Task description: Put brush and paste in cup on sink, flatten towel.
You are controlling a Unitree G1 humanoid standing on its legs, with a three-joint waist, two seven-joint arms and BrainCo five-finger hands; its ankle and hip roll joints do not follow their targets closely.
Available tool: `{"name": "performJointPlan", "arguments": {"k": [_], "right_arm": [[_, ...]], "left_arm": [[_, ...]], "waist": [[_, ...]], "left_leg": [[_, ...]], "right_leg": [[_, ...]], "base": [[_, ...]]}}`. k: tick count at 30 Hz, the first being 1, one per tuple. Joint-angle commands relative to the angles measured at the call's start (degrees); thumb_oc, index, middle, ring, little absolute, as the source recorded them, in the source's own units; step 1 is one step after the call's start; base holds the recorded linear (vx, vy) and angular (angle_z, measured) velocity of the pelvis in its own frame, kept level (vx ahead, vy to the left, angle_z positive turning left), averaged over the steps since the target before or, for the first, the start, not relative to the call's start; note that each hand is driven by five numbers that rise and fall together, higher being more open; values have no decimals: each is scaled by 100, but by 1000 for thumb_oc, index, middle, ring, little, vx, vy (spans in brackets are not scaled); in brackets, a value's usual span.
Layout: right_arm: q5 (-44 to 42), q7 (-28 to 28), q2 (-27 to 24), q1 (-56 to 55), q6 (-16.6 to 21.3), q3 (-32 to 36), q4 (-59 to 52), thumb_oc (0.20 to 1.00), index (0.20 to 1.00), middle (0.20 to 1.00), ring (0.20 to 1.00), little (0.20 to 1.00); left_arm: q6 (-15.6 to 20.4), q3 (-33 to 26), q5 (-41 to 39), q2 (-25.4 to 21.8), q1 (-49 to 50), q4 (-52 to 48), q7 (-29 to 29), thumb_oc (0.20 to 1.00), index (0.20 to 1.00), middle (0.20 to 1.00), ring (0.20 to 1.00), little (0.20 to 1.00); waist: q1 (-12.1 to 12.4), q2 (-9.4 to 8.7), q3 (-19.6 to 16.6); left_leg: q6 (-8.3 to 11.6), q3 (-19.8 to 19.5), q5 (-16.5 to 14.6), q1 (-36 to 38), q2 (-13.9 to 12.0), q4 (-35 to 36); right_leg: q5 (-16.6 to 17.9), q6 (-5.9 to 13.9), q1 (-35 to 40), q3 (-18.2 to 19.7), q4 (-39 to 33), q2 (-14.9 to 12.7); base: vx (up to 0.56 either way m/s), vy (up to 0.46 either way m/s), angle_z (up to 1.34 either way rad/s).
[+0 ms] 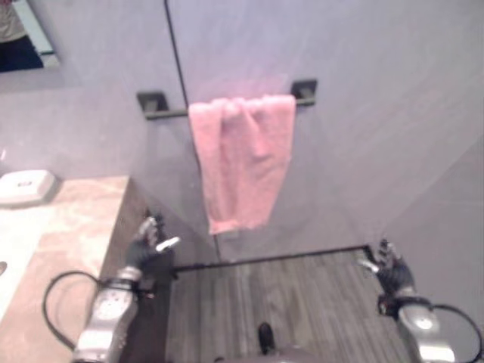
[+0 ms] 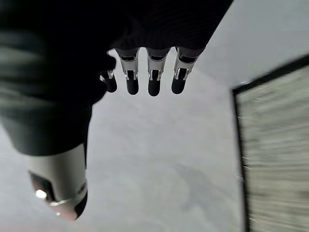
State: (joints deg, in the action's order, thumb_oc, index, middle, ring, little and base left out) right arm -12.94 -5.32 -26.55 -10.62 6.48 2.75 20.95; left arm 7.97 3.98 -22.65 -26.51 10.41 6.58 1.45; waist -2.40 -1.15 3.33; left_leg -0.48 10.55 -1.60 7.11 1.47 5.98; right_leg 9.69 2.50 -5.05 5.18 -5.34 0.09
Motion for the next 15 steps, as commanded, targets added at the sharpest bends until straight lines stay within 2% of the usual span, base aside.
{"name": "performJointPlan", "arguments": {"k": [1, 6, 11, 15], "right_arm": [[-142, 11, -200, 589, 431, 11, -292, 1000, 1000, 1000, 1000, 1000], [-425, 78, -437, 1154, 509, -219, -321, 1000, 1000, 1000, 1000, 1000], [-1105, 345, -940, 2166, 508, -726, -380, 1000, 1000, 1000, 1000, 1000], [-1428, 440, -1107, 2757, 466, -1089, -305, 1000, 1000, 1000, 1000, 1000]], "left_arm": [[348, -113, -76, -106, -414, 31, -94, 1000, 1000, 1000, 1000, 1000], [454, -51, -96, -305, -903, 3, -212, 1000, 1000, 1000, 1000, 1000], [585, 93, -290, -740, -1742, 115, -343, 1000, 1000, 1000, 1000, 1000], [615, 335, -487, -931, -2257, 318, -366, 1000, 1000, 1000, 1000, 1000]], "waist": [[-8, 45, -159], [61, 43, -174], [193, 54, -156], [254, 83, -88]], "left_leg": [[-152, -149, -414, -196, 70, -410], [-137, -157, -427, -216, 64, -457], [-106, -181, -415, -263, 58, -503], [-80, -192, -391, -323, 56, -522]], "right_leg": [[-772, 267, 518, -134, 40, -60], [-777, 262, 517, -137, 34, -60], [-769, 259, 499, -152, 34, -64], [-765, 257, 462, -188, 34, -71]], "base": [[0, 0, 0], [0, 0, 0], [6, -6, 0], [19, -15, 0]]}}
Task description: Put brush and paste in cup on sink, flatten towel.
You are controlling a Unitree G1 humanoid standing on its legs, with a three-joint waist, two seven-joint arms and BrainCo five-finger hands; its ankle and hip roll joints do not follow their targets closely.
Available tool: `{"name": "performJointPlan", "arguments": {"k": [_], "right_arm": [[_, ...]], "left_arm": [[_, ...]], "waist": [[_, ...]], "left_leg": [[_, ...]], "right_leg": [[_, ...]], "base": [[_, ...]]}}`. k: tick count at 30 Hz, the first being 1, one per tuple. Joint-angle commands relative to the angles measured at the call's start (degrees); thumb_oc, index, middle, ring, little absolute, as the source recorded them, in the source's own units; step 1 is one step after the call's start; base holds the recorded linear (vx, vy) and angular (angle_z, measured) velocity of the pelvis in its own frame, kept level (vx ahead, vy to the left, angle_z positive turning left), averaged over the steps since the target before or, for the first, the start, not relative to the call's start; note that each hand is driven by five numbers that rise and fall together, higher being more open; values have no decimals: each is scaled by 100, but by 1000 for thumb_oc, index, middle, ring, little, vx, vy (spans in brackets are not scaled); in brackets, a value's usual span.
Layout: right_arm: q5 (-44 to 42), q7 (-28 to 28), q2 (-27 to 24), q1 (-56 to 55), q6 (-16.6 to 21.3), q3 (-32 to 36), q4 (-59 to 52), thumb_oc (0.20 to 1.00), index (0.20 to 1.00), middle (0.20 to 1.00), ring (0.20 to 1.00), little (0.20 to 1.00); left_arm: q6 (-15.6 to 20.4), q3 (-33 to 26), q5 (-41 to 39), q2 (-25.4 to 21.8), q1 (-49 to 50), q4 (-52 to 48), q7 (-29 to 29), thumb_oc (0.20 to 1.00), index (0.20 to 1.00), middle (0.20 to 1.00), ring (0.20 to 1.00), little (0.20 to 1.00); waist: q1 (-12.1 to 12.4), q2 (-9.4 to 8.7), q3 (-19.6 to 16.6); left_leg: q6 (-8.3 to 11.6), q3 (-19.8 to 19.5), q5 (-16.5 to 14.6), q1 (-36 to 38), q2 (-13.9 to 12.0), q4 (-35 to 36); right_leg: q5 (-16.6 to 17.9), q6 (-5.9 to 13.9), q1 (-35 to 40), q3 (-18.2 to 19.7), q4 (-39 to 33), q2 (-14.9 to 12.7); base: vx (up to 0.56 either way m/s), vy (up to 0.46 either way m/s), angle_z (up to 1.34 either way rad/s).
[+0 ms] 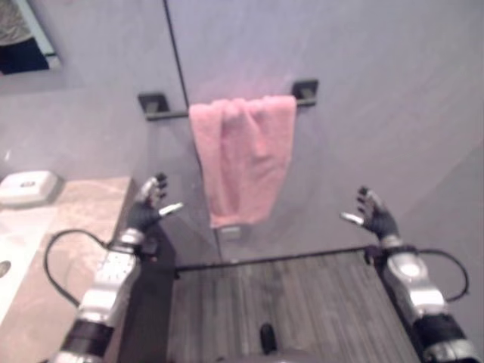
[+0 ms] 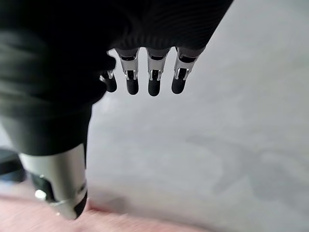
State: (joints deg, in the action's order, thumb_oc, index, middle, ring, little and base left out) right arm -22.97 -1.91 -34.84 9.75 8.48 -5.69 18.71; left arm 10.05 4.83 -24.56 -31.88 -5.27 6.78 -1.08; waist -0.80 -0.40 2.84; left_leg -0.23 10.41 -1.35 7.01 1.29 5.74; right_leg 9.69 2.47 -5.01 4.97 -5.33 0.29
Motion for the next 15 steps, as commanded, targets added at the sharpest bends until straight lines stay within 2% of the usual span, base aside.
{"name": "performJointPlan", "arguments": {"k": [1, 5, 10, 15], "right_arm": [[-461, 124, -307, 861, 239, -342, -25, 1000, 1000, 1000, 1000, 1000], [-574, 203, -517, 1473, 146, -830, 167, 1000, 1000, 1000, 1000, 1000], [-663, 204, -547, 1969, 102, -1228, 362, 1000, 1000, 1000, 1000, 1000], [-699, 195, -563, 2139, 95, -1343, 404, 1000, 1000, 1000, 1000, 1000]], "left_arm": [[408, 309, -323, -431, -790, 306, -117, 1000, 1000, 1000, 1000, 1000], [424, 741, -548, -601, -1397, 574, -75, 1000, 1000, 1000, 1000, 1000], [445, 1158, -853, -714, -1860, 665, -14, 1000, 1000, 1000, 1000, 1000], [447, 1284, -971, -715, -2028, 727, -9, 1000, 1000, 1000, 1000, 1000]], "waist": [[111, 15, -26], [141, 53, 96], [170, 113, 198], [166, 141, 232]], "left_leg": [[-100, -182, -406, -329, 73, -499], [-63, -226, -337, -497, 67, -513], [-34, -289, -245, -684, 80, -492], [-19, -306, -197, -749, 85, -455]], "right_leg": [[-763, 261, 443, -176, 33, -91], [-730, 260, 315, -208, 33, -102], [-702, 252, 139, -248, 33, -100], [-686, 250, 71, -266, 33, -103]], "base": [[0, 0, 0], [16, -24, 3], [40, -33, 7], [17, -13, 3]]}}
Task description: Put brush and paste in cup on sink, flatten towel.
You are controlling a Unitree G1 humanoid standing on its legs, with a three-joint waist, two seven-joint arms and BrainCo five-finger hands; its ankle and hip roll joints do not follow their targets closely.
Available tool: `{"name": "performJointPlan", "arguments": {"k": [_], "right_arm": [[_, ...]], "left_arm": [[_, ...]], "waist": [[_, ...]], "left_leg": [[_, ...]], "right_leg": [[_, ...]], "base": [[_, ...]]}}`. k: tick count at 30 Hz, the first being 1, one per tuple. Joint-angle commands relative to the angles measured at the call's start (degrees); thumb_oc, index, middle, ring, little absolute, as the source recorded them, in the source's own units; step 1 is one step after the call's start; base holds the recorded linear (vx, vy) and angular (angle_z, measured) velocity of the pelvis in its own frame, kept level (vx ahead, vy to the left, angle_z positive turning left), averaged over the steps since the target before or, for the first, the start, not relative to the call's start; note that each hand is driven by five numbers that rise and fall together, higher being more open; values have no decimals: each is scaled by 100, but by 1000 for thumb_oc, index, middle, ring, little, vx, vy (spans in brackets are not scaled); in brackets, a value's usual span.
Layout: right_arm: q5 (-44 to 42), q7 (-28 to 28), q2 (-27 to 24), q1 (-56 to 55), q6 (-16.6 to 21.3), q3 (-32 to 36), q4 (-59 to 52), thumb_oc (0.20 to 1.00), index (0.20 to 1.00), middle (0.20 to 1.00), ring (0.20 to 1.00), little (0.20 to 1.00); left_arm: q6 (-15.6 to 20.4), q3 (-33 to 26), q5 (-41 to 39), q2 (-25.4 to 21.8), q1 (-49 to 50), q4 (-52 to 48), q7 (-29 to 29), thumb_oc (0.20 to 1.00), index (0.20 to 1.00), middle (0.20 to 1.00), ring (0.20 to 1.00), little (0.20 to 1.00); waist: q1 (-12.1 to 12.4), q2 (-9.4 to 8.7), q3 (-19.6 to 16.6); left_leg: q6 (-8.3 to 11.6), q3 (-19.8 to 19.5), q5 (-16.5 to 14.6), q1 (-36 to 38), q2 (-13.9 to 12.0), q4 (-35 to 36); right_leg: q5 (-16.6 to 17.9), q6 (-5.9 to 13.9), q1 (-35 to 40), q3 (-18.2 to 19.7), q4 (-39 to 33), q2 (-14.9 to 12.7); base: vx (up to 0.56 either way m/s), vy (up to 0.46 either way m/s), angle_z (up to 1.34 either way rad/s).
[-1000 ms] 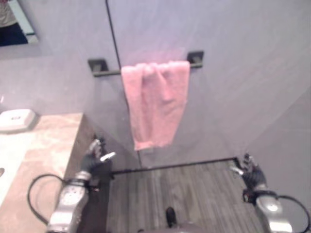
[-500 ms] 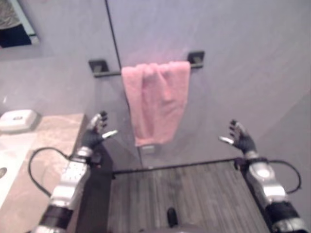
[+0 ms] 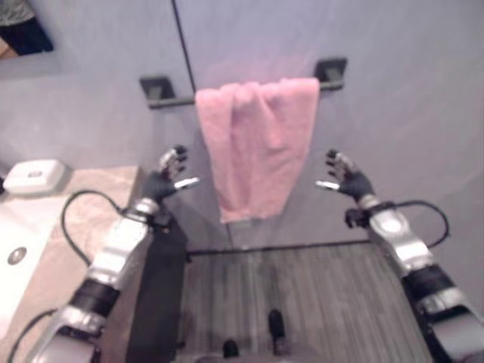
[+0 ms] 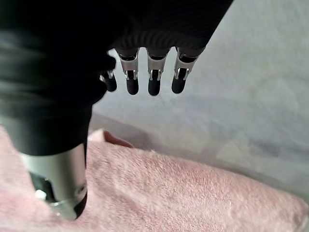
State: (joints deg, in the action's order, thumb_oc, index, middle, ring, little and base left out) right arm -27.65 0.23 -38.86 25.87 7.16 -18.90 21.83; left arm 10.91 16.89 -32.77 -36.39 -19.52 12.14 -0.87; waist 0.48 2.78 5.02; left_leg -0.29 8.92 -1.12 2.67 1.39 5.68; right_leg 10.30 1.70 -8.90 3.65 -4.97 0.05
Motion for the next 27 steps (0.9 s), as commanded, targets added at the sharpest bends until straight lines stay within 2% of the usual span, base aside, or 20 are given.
{"name": "performJointPlan", "arguments": {"k": [1, 4, 7, 8, 9, 10, 12, 13, 14, 15, 16, 27], "right_arm": [[-230, -19, -161, 527, 228, -21, 93, 1000, 1000, 1000, 1000, 1000], [-230, -19, -161, 527, 228, -21, 93, 1000, 1000, 1000, 1000, 1000], [-41, -21, -222, 1169, 173, -522, 228, 1000, 1000, 1000, 1000, 1000], [1, -36, -206, 1215, 165, -551, 242, 1000, 1000, 1000, 1000, 1000], [81, -80, -170, 1326, 154, -610, 286, 1000, 1000, 1000, 1000, 1000], [112, -96, -146, 1353, 152, -611, 281, 1000, 1000, 1000, 1000, 1000], [153, -135, -110, 1393, 147, -614, 269, 1000, 1000, 1000, 1000, 1000], [190, -176, -90, 1434, 146, -603, 292, 727, 727, 727, 727, 727], [239, -185, -86, 1462, 148, -605, 287, 545, 545, 545, 545, 545], [239, -186, -86, 1462, 147, -605, 287, 407, 407, 407, 407, 407], [302, -238, -35, 1546, 144, -621, 282, 200, 200, 200, 200, 200], [413, -267, -2, 1509, 152, -517, 178, 200, 200, 200, 200, 200]], "left_arm": [[362, 78, -150, -264, -602, 191, -31, 1000, 1000, 1000, 1000, 1000], [362, 78, -150, -264, -602, 191, -31, 1000, 1000, 1000, 1000, 1000], [383, 490, -244, -419, -1228, 279, -73, 1000, 1000, 1000, 1000, 1000], [384, 509, -254, -399, -1253, 283, -75, 940, 940, 940, 940, 940], [395, 550, -284, -375, -1315, 306, -80, 680, 680, 680, 680, 680], [392, 564, -282, -361, -1326, 305, -87, 454, 454, 454, 454, 454], [386, 570, -270, -322, -1351, 305, -109, 241, 241, 241, 241, 241], [387, 578, -251, -314, -1384, 304, -114, 200, 200, 200, 200, 200], [387, 570, -249, -313, -1393, 298, -121, 200, 200, 200, 200, 200], [387, 569, -249, -313, -1393, 298, -121, 200, 200, 200, 200, 200], [391, 566, -236, -308, -1422, 293, -125, 200, 200, 200, 200, 200], [403, 410, -84, -453, -1358, 210, -126, 200, 200, 200, 200, 200]], "waist": [[37, -177, 14], [37, -177, 14], [70, -91, 104], [74, -89, 105], [74, -79, 109], [70, -76, 111], [68, -74, 120], [66, -69, 124], [66, -66, 125], [66, -66, 126], [75, -69, 132], [89, -80, 135]], "left_leg": [[-13, -157, -221, -315, 75, -449], [-13, -157, -221, -315, 75, -449], [15, -230, -131, -419, 87, -329], [14, -233, -135, -417, 90, -328], [8, -241, -140, -422, 100, -321], [6, -245, -141, -420, 103, -313], [-2, -251, -146, -414, 105, -299], [-5, -255, -148, -410, 110, -293], [-7, -255, -149, -408, 112, -288], [-7, -255, -149, -407, 112, -287], [-12, -251, -151, -408, 116, -282], [-33, -256, -171, -390, 130, -252]], "right_leg": [[-747, 327, 460, -133, -3, -80], [-747, 327, 460, -133, -3, -80], [-741, 334, 302, -135, -3, -85], [-743, 335, 303, -134, -3, -86], [-743, 334, 298, -135, -3, -92], [-742, 335, 292, -129, -3, -95], [-738, 338, 290, -127, -3, -102], [-739, 340, 290, -120, -3, -104], [-743, 340, 292, -116, -3, -105], [-743, 340, 292, -115, -3, -105], [-739, 341, 289, -113, -3, -108], [-744, 345, 283, -86, -3, -121]], "base": [[0, 0, 0], [0, 0, 0], [124, -28, 3], [34, 14, 7], [29, 19, 4], [25, 21, 3], [0, 0, 0], [0, 0, 0], [0, 0, 0], [0, 0, 0], [0, 0, 0], [0, 0, 0]]}}
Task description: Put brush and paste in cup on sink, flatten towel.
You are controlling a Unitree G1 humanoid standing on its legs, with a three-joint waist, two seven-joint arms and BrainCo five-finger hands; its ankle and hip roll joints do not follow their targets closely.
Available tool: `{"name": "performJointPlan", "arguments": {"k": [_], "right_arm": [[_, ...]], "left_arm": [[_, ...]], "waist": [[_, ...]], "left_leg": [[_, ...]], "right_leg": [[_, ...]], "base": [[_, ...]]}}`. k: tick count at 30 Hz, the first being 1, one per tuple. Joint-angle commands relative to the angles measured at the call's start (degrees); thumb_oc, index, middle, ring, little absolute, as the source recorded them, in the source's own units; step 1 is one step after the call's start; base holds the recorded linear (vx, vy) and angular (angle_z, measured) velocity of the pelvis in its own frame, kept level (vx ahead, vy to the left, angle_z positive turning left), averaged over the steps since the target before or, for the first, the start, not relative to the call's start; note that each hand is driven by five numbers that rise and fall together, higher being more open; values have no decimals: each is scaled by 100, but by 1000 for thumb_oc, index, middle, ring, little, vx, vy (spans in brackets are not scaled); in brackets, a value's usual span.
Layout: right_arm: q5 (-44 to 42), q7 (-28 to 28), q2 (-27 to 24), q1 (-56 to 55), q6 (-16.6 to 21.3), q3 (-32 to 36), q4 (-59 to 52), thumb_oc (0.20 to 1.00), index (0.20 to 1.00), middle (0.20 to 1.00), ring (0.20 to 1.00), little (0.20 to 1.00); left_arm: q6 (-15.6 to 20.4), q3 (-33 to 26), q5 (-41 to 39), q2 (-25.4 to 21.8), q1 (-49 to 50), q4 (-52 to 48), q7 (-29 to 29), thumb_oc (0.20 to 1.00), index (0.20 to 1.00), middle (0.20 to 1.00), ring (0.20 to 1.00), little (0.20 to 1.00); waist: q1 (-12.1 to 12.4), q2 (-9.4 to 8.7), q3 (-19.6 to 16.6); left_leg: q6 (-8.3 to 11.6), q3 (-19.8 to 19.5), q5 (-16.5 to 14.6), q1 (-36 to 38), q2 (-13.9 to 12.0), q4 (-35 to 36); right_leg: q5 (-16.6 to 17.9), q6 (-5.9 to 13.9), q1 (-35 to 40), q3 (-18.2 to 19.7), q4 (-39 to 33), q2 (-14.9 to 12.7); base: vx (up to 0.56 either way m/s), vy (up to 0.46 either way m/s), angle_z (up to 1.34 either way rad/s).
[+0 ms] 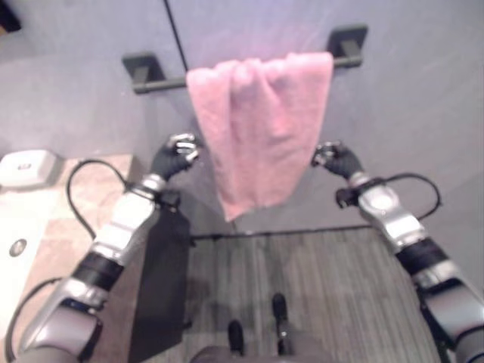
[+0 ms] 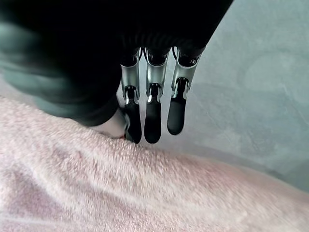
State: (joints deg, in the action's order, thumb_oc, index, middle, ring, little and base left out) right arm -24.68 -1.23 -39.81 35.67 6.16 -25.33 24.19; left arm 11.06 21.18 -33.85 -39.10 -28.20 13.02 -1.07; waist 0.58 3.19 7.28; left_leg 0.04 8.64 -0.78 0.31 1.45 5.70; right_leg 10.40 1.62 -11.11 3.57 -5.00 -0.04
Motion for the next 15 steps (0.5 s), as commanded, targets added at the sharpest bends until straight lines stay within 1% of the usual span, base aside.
{"name": "performJointPlan", "arguments": {"k": [1, 5, 7, 9, 10, 11, 12, 14, 15], "right_arm": [[113, -124, 93, 506, 245, 161, -49, 200, 200, 200, 200, 200], [95, -102, 113, 398, 254, 285, -90, 200, 200, 200, 200, 200], [108, -90, 110, 387, 260, 311, -98, 200, 200, 200, 200, 200], [98, -65, 132, 375, 261, 321, -109, 200, 200, 200, 200, 200], [101, -50, 135, 375, 261, 311, -127, 200, 200, 200, 200, 200], [102, -49, 152, 376, 266, 305, -121, 200, 200, 200, 200, 200], [95, -47, 171, 383, 266, 299, -109, 200, 200, 200, 200, 200], [100, -22, 187, 397, 260, 266, -119, 200, 200, 200, 200, 200], [92, -8, 194, 413, 257, 245, -116, 200, 200, 200, 200, 200]], "left_arm": [[386, -59, 38, -212, -458, 112, -99, 200, 200, 200, 200, 200], [385, -187, 85, -286, -305, 79, -73, 200, 200, 200, 200, 200], [377, -222, 122, -292, -284, 100, -79, 404, 404, 404, 404, 404], [376, -231, 148, -271, -282, 121, -70, 482, 482, 482, 482, 482], [370, -222, 154, -257, -288, 132, -60, 542, 542, 542, 542, 542], [371, -204, 161, -224, -300, 152, -69, 564, 564, 564, 564, 564], [370, -188, 159, -190, -308, 172, -66, 558, 558, 558, 558, 558], [364, -139, 169, -153, -361, 182, -57, 576, 576, 576, 576, 576], [364, -111, 166, -135, -391, 190, -54, 664, 664, 664, 664, 664]], "waist": [[83, -123, -99], [102, -136, -122], [109, -141, -122], [109, -146, -118], [110, -147, -115], [112, -148, -112], [110, -151, -108], [106, -151, -101], [104, -151, -95]], "left_leg": [[-67, -231, -209, -144, 123, -249], [-70, -236, -215, -121, 117, -240], [-71, -234, -214, -113, 116, -227], [-71, -231, -205, -100, 114, -208], [-70, -227, -199, -99, 110, -204], [-70, -229, -196, -99, 109, -202], [-69, -229, -193, -103, 107, -199], [-67, -232, -177, -104, 102, -172], [-67, -235, -171, -106, 100, -161]], "right_leg": [[-757, 354, 510, -80, 0, -111], [-770, 354, 525, -80, 0, -111], [-773, 352, 525, -78, 0, -108], [-776, 349, 526, -78, 0, -103], [-774, 348, 524, -88, 0, -103], [-773, 346, 521, -91, 0, -104], [-770, 344, 512, -82, 0, -101], [-769, 345, 499, -83, 0, -101], [-769, 347, 493, -82, 0, -101]], "base": [[0, 0, 0], [0, 0, 0], [0, 0, 0], [0, 0, 0], [0, 0, 0], [0, 0, 0], [0, 0, 0], [0, 0, 0], [0, 0, 0]]}}
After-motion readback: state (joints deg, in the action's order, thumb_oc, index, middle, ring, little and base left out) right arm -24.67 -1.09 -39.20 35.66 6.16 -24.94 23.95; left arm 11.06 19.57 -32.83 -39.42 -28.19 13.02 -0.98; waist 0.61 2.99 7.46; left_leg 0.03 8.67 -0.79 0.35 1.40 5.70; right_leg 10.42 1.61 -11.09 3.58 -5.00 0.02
